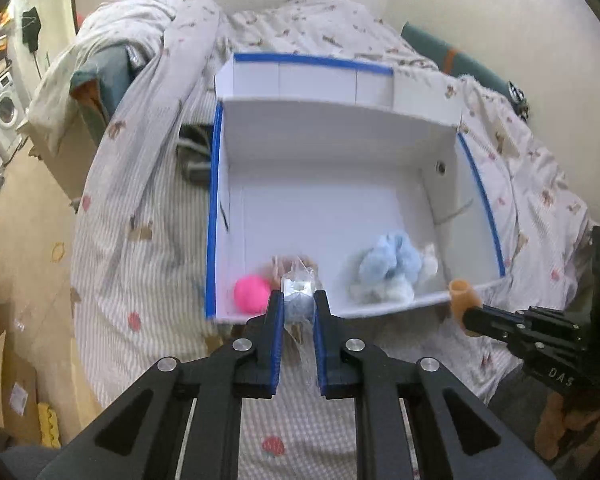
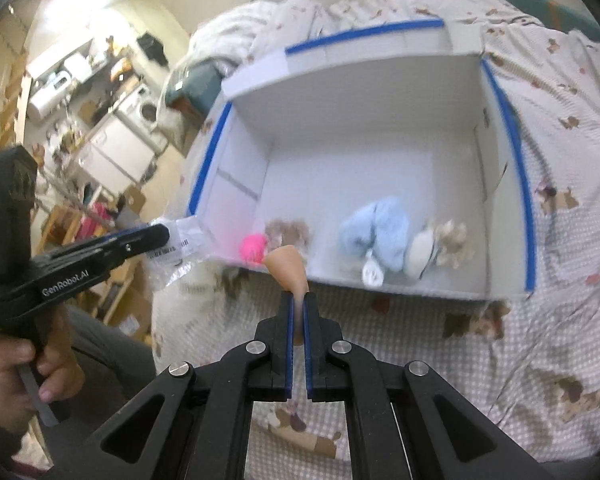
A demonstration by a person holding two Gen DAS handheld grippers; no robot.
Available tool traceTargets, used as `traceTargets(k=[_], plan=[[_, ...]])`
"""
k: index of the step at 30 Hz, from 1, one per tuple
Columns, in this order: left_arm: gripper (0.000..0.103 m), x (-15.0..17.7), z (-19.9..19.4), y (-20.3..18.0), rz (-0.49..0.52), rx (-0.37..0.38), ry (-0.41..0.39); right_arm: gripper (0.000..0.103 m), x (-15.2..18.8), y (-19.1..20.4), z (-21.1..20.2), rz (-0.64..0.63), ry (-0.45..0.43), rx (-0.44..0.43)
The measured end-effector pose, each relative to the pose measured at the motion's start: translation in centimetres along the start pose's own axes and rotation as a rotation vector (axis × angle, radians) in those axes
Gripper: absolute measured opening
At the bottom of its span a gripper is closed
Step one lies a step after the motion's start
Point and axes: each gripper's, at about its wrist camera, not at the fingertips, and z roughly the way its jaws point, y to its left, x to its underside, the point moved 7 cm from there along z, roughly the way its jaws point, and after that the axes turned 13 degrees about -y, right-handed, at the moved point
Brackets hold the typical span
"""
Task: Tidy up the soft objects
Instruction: 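Carry the plastic bag and orange foam piece over the box with both tools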
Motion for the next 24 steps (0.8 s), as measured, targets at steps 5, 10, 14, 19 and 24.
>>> traceTargets(k=[5,10,14,19,24], plan=[[0.013,-2.6,1.1,-0.2,-0.013,-0.004,-0.026,0.006,-3.2,-1.3,-0.3,0.036,-0.078,0.026],[0.013,-4.5,3.1,-0.7,-0.005,-0.011,-0.044,0.006,-5.5,-2.4,0.6,0.061,-0.106,0.041],[0.013,-5.1,5.4,-1.1,0.007,-0.023,-0.053,0.006,-6.0,-3.5,2.6,0.074,-0.112,0.064],[0.013,-3.8,8.2,-1.6,0.032,-0.033,-0.038,0.006,-5.0,-4.2,4.7,0.075,-0.089,0.071],[0.012,-1.8,10.5,-1.6,0.055,-0.041,-0.018,0.006,-4.2,-4.4,5.9,0.066,-0.065,0.075]])
